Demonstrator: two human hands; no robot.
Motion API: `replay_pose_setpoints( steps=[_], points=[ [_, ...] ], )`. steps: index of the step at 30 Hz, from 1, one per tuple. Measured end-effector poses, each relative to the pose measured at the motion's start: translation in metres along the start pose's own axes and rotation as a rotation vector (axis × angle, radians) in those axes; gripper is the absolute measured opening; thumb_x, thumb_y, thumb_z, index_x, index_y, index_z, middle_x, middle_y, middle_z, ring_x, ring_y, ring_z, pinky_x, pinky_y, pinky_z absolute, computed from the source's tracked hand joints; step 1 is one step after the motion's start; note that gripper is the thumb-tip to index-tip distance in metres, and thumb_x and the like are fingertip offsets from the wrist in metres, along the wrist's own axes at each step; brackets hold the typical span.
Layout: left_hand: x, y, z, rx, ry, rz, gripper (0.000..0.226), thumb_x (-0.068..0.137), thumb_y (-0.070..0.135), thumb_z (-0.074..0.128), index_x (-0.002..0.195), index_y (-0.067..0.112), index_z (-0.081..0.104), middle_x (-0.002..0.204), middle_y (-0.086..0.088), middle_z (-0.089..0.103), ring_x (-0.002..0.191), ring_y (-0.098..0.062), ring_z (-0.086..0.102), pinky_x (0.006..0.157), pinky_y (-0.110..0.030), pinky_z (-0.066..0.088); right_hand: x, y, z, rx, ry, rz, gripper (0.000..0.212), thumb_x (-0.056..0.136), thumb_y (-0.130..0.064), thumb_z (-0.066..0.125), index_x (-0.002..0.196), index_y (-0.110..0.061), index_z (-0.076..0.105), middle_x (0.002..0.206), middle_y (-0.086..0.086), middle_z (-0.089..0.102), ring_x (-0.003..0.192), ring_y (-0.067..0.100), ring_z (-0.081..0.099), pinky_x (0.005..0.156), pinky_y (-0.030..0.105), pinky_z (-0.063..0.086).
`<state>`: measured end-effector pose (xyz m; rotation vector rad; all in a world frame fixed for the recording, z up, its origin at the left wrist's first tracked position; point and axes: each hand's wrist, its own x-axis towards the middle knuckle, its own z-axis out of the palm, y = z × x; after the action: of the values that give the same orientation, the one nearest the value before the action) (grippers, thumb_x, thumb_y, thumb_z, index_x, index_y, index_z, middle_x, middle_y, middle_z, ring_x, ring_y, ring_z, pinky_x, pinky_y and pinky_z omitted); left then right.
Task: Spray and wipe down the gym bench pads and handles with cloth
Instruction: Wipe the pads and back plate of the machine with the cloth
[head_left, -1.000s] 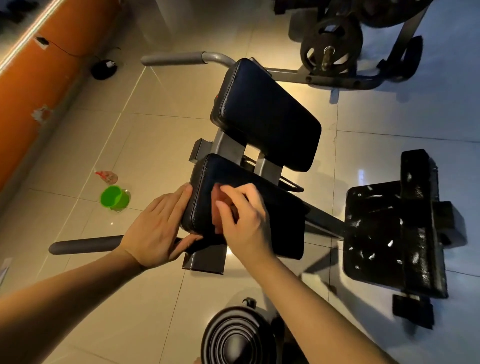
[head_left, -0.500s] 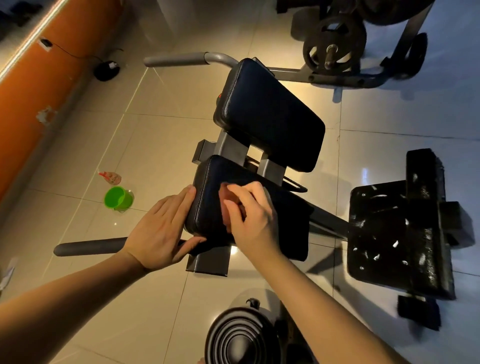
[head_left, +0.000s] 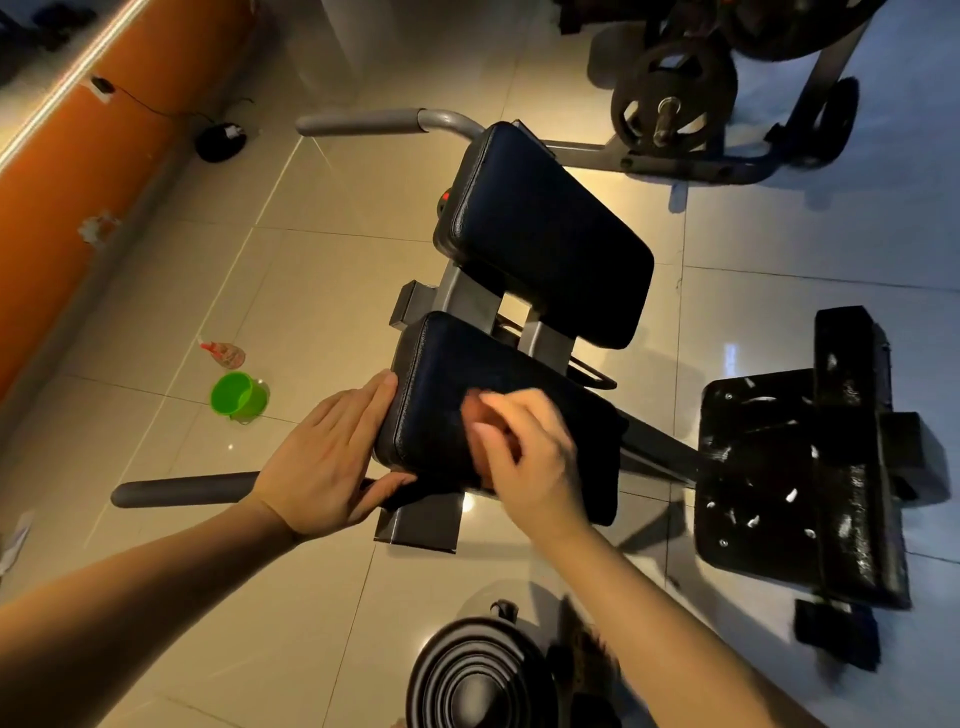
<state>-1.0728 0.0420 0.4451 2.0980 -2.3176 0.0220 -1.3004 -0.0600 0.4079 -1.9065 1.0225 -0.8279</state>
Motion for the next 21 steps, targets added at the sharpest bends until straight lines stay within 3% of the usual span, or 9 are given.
replay_pose_setpoints(
  steps=[2,5,7,10,12,14,16,19,21],
  points=[
    [0.000,0.001,0.000,0.006,0.010,0.000,0.097,0.094,0.067,0.045,0.159,0.000,0.019,0.153,-0.027,0.043,0.135,-0.038,0.049,0.118,-0.042,0.032,-0.011,0.053,-0.022,-0.094,0.067,0.286,0.024,0.101,-0.025,0.060,0.123,-0.020,0.067,0.114,-0.007,0.058,0.109,0.013,0.057,0.085,0.024,0.049],
    [-0.001,0.000,0.002,0.010,0.016,0.003,0.097,0.094,0.066,0.045,0.159,-0.002,0.020,0.153,-0.027,0.043,0.134,-0.038,0.049,0.118,-0.041,0.030,0.004,0.086,-0.035,-0.178,0.184,0.699,0.021,0.100,-0.020,0.060,0.119,-0.013,0.067,0.118,0.007,0.063,0.116,0.030,0.059,0.091,0.033,0.044],
    [0.000,-0.001,0.002,0.014,0.008,0.002,0.097,0.095,0.067,0.044,0.159,-0.002,0.019,0.153,-0.028,0.043,0.134,-0.038,0.049,0.118,-0.042,0.031,0.026,0.052,-0.018,-0.118,0.230,0.630,0.020,0.100,-0.021,0.060,0.117,-0.016,0.067,0.117,0.005,0.063,0.113,0.026,0.059,0.091,0.030,0.046],
    [-0.001,0.000,0.002,0.013,-0.010,-0.007,0.098,0.095,0.068,0.043,0.160,-0.001,0.017,0.155,-0.027,0.041,0.136,-0.038,0.048,0.118,-0.045,0.035,0.030,-0.026,0.011,0.057,0.137,0.316,0.021,0.100,-0.027,0.059,0.118,-0.022,0.068,0.112,-0.008,0.059,0.104,0.013,0.058,0.078,0.014,0.043],
    [-0.002,-0.001,0.002,0.001,-0.016,-0.014,0.098,0.095,0.068,0.043,0.160,0.000,0.018,0.155,-0.027,0.041,0.136,-0.038,0.048,0.118,-0.045,0.036,0.002,-0.040,0.013,0.057,0.011,0.064,0.023,0.101,-0.028,0.059,0.120,-0.020,0.068,0.113,-0.007,0.060,0.105,0.011,0.057,0.081,0.020,0.050],
    [-0.001,0.000,0.001,0.002,-0.014,-0.018,0.098,0.094,0.068,0.044,0.160,0.001,0.018,0.154,-0.027,0.042,0.135,-0.039,0.050,0.117,-0.046,0.038,-0.025,-0.004,0.000,-0.006,-0.015,-0.020,0.024,0.101,-0.026,0.060,0.123,-0.019,0.067,0.115,-0.007,0.060,0.107,0.008,0.056,0.084,0.024,0.053],
    [-0.001,0.001,0.001,0.004,-0.009,-0.012,0.098,0.094,0.067,0.045,0.160,0.000,0.019,0.154,-0.027,0.042,0.135,-0.040,0.050,0.117,-0.045,0.036,-0.039,0.052,-0.021,-0.087,0.023,0.227,0.025,0.101,-0.026,0.061,0.125,-0.021,0.066,0.116,-0.009,0.059,0.109,0.010,0.057,0.089,0.030,0.053],
    [-0.002,0.001,0.002,0.023,-0.004,-0.018,0.098,0.094,0.067,0.045,0.159,-0.002,0.021,0.154,-0.027,0.042,0.134,-0.039,0.049,0.119,-0.040,0.028,-0.029,0.104,-0.044,-0.201,0.122,0.698,0.024,0.100,-0.023,0.060,0.123,-0.017,0.066,0.118,0.004,0.063,0.116,0.028,0.060,0.090,0.032,0.041],
    [-0.001,0.001,0.000,0.025,-0.008,-0.015,0.098,0.094,0.067,0.045,0.158,-0.003,0.023,0.153,-0.028,0.043,0.134,-0.039,0.049,0.119,-0.041,0.029,-0.009,0.083,-0.035,-0.206,0.173,0.710,0.022,0.100,-0.024,0.058,0.120,-0.017,0.065,0.117,0.006,0.063,0.114,0.027,0.060,0.085,0.026,0.035]
  ],
)
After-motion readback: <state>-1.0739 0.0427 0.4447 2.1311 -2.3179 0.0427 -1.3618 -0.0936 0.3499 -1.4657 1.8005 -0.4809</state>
